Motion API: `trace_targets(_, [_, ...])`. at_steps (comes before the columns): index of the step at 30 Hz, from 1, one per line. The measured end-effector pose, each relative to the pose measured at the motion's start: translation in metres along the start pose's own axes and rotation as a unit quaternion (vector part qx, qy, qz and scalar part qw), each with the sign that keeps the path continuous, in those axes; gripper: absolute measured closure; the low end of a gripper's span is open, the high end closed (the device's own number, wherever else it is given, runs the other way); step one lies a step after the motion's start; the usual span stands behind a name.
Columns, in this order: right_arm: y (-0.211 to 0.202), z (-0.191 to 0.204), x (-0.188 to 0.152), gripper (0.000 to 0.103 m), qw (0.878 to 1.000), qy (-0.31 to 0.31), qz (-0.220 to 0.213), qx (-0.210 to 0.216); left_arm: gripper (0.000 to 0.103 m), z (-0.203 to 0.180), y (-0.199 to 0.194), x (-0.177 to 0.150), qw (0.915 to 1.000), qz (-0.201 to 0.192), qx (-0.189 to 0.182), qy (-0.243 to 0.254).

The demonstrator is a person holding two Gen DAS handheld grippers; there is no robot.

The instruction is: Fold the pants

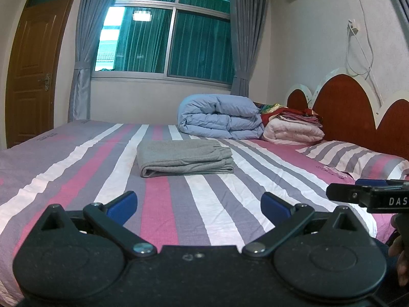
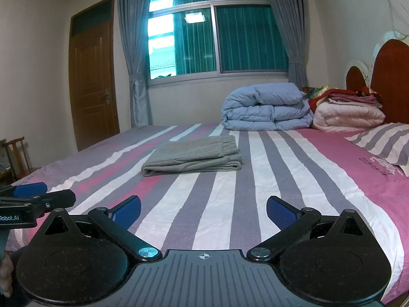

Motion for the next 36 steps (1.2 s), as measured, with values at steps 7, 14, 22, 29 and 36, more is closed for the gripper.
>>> trace_targets(7, [-0.0012,-0.0006,0.0,0.0,1.0,0.0,0.0,0.0,0.006,-0.0001,0.0003,-0.0002,1.0,0.001,0.0,0.001])
trace_targets(14, [-0.0016,-0.0005,-0.0011,0.0,1.0,0.0,0.001,0.0,0.006,0.0002,0.0001,-0.0004,1.0,0.001,-0.001,0.003])
trace_targets(22, [-0.0034,-0.0021,-0.0011,0.0,1.0,0.002,0.002,0.0,0.006,0.0021,0.0008,0.0004,1.0,0.002,-0.003,0.006])
trace_targets(29, [-0.0044,-0.0016,-0.0002,0.0,1.0,0.001,0.002,0.0,0.006,0.0029,0.0011,0.001,1.0,0.002,-0.006,0.007])
trace_targets(36, [-0.0051,-0.0019,-0.0029,0.0,1.0,0.0,0.003,0.001,0.006,0.0031,0.0013,0.001,0.9999,0.001,-0.008,0.007])
Point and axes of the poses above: each gripper's, at about its wrist camera, not at the fingertips, and y roughly the way its jaws point, z to its left, x to its top, the point moved 2 cm from there along y, roughly the way its jaws point, and after that the axes turned 7 degrees about -y, right-handed, at the moved point
